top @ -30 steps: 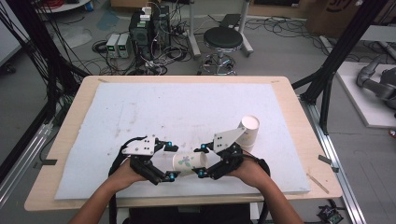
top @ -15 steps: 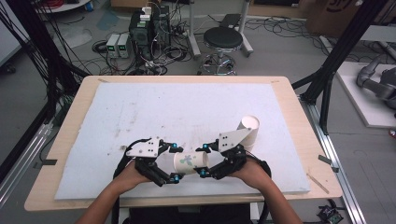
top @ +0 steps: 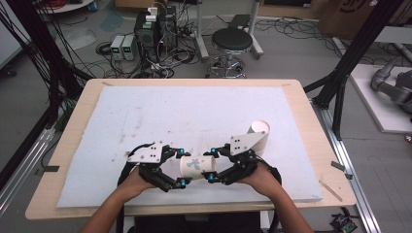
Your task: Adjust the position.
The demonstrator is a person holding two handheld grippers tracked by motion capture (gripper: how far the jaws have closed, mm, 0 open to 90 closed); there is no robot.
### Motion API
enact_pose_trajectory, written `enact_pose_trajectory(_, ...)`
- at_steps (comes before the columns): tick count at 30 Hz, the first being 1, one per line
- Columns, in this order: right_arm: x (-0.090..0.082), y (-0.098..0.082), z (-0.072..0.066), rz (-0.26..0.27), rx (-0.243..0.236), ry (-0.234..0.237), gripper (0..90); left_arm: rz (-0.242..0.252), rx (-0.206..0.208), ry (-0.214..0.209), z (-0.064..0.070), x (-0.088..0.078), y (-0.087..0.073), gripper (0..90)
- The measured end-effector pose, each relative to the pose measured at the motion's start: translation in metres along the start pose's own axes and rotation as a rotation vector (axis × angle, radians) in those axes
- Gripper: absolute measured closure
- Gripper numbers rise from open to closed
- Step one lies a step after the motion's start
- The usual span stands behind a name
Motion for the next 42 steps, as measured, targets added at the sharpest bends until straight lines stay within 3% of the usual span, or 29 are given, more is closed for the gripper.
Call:
enact_pose_trajectory(7, -0.001, 0.0, 0.0, 0.023, 0.011, 0.019, 37.0, 0.032, 0.008, -0.003, 0.0, -0.007, 0.003, 30.3)
enact_pose_trajectory(15, 0.001, 0.001, 0.0, 0.012, 0.001, 0.013, 36.4, -0.002, 0.001, -0.002, 0.0, -0.01, 0.006, 34.8)
enact_pose_trajectory(18, 0.002, 0.004, 0.001, -0.001, 0.012, -0.054, 17.3, -0.009, -0.008, 0.006, -0.001, -0.012, 0.008, 35.3)
enact_pose_trajectory(19, 0.002, 0.005, 0.001, -0.01, 0.008, -0.065, 17.4, -0.02, -0.01, 0.01, -0.002, -0.013, 0.009, 35.3)
enact_pose_trajectory(23, 0.002, 0.013, -0.002, -0.041, -0.033, -0.089, 17.4, -0.093, -0.008, 0.012, -0.004, -0.017, 0.015, 35.2)
enact_pose_trajectory(31, 0.008, 0.022, 0.0, -0.152, -0.118, -0.154, 17.4, -0.276, 0.005, 0.018, -0.009, -0.026, 0.032, 35.3)
enact_pose_trajectory(42, 0.013, 0.023, 0.001, -0.214, -0.153, -0.17, 17.5, -0.475, 0.035, 0.004, -0.011, -0.02, 0.039, 35.1)
Point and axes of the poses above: each handheld gripper's, and its own axes: x roughly forward along the jaws, y roughly out of its top, z roughly to its right, the point moved 5 cm from there along x, roughly forward along the jaws, and after that the axes turned 11 degrees about -z, right-handed, at the moved point
